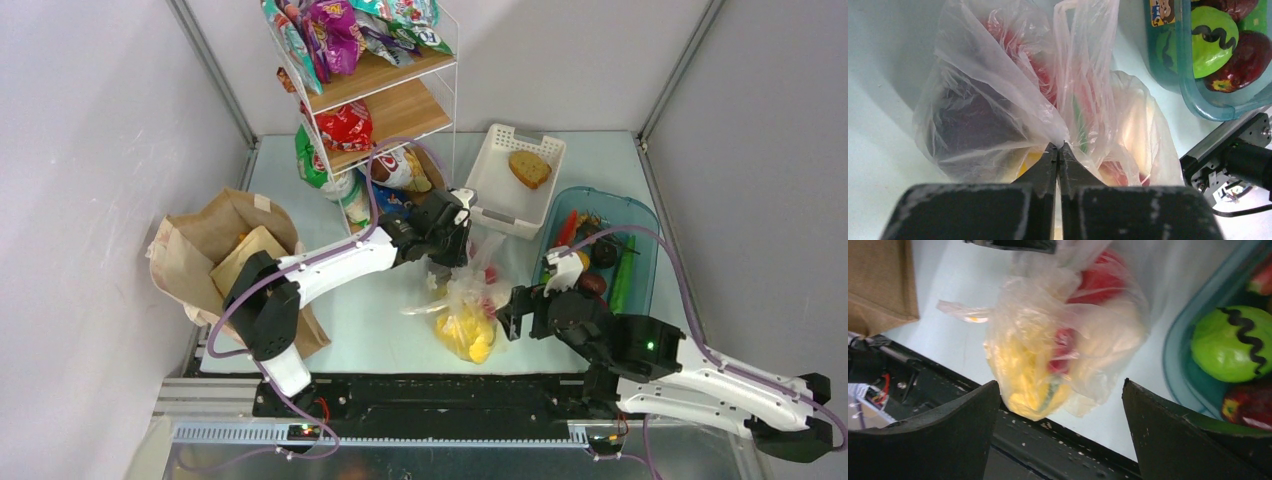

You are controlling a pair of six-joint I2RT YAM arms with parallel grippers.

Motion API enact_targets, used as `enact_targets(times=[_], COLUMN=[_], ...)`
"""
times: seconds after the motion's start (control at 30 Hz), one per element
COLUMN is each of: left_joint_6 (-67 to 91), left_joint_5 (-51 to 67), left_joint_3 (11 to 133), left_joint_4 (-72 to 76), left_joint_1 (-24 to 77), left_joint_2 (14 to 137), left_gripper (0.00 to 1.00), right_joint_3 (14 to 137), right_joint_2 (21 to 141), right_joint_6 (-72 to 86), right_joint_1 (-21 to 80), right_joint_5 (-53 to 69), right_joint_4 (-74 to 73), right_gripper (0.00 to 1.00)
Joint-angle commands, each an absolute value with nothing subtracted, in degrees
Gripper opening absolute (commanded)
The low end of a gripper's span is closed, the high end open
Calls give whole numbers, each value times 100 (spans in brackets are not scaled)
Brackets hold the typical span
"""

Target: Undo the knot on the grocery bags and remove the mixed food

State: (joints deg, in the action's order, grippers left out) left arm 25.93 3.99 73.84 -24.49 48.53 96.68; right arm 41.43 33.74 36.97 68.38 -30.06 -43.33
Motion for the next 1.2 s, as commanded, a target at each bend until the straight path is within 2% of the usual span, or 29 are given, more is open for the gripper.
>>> enact_targets(times=[0.0,0.1,0.17,0.2,0.33,0.43,0.6,0.67,0.73,0.77,0.8,0.83,1.17], left_joint_6=[2681,2721,2724,2716,2691,2682,2643,2641,2641,2633,2626,2606,2580], left_joint_5=[636,756,767,766,792,825,853,848,840,833,810,796,677], left_joint_3=[7588,7570,7551,7550,7506,7472,7456,7453,7447,7447,7446,7438,7394], left_joint_4=[-2324,-2325,-2327,-2326,-2328,-2329,-2325,-2329,-2326,-2330,-2325,-2322,-2327], left_joint_1=[4859,4839,4836,4835,4805,4804,4796,4786,4785,4783,4777,4766,4394], left_joint_2=[9625,9607,9596,9584,9552,9538,9592,9631,9642,9629,9622,9588,9459], left_gripper=[0,0,0,0,0,0,0,0,0,0,0,0,0], right_joint_3=[4153,4161,4165,4175,4338,4431,4456,4454,4456,4452,4449,4448,4446], right_joint_2=[3660,4102,4415,4519,5254,5796,6425,6609,6703,6713,6717,6711,6618], right_joint_6=[3460,3413,3401,3386,3389,3484,3658,3738,3785,3805,3814,3817,3910], right_joint_1=[7031,7292,7430,7496,7609,7674,7727,7733,7734,7734,7734,7732,7743], right_joint_5=[-2887,-3138,-3368,-3463,-3636,-3807,-3959,-4045,-4096,-4107,-4110,-4112,-4333], right_joint_4=[-3258,-2912,-2696,-2577,-2503,-2553,-2490,-2506,-2511,-2500,-2498,-2501,-2820], right_gripper=[92,88,81,74,66,62,64,59,40,22,14,2,0])
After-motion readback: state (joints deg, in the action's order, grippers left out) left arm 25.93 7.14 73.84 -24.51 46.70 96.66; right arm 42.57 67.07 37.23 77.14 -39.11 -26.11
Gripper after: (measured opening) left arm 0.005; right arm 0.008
